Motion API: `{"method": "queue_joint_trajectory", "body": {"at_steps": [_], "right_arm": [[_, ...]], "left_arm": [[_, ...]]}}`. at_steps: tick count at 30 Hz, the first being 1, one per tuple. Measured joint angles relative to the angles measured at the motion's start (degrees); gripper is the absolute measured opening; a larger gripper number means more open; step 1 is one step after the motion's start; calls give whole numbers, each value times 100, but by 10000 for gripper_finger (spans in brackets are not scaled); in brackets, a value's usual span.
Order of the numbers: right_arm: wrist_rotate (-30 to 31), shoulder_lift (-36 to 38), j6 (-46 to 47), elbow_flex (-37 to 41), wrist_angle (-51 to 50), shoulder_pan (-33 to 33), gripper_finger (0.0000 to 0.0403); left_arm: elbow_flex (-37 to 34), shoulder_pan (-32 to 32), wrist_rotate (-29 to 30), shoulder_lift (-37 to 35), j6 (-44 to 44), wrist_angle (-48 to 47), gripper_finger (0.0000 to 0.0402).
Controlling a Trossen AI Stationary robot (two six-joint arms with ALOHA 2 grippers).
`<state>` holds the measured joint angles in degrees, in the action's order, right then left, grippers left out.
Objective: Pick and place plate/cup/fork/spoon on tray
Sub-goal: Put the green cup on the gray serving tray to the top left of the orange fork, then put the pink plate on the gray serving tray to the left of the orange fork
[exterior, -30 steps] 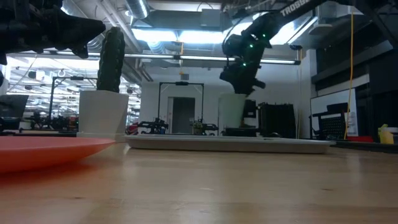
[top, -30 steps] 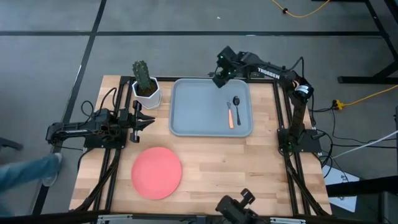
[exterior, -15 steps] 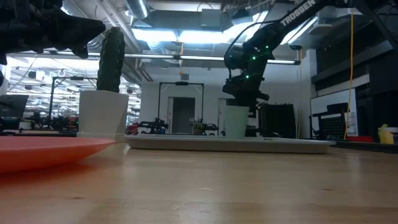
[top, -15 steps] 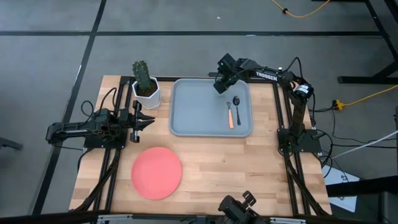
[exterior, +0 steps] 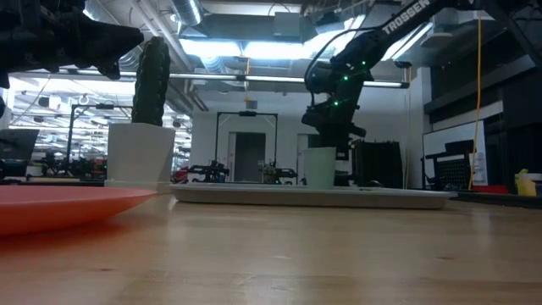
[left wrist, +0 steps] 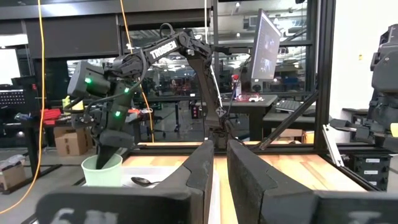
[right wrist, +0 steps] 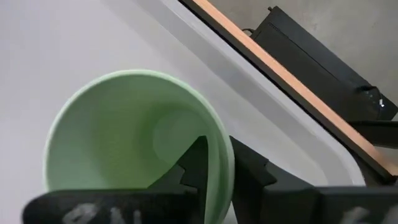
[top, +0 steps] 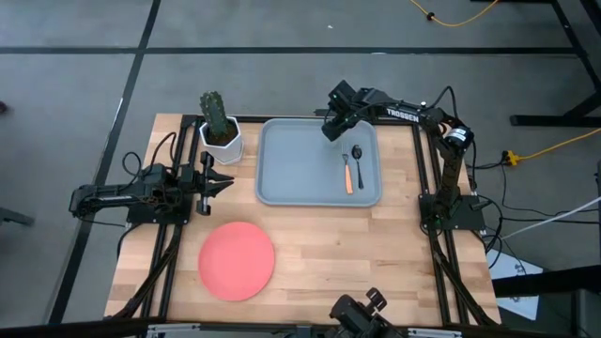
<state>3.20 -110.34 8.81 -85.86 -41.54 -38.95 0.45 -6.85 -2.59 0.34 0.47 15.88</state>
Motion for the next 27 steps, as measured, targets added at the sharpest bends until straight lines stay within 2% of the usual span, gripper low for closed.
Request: {"method": "queue_joint_trajectory", "body": {"at_steps": [9,21,23,27], "right_arm": [[18,31,-19,-208,-31,-1,57],[19,35,-62,-1171,-976,2,57],[-178,35,189,-1409,-1386,28,57],[-1282,42,567,-1839,-2587,328,57]], "left_arm": [[0,0,-2,2,0,0,41],[1,1,-1,2,4,0,41],[0,0,0,2,9,2,41],[0,0,-2,2,9,2,41]]}}
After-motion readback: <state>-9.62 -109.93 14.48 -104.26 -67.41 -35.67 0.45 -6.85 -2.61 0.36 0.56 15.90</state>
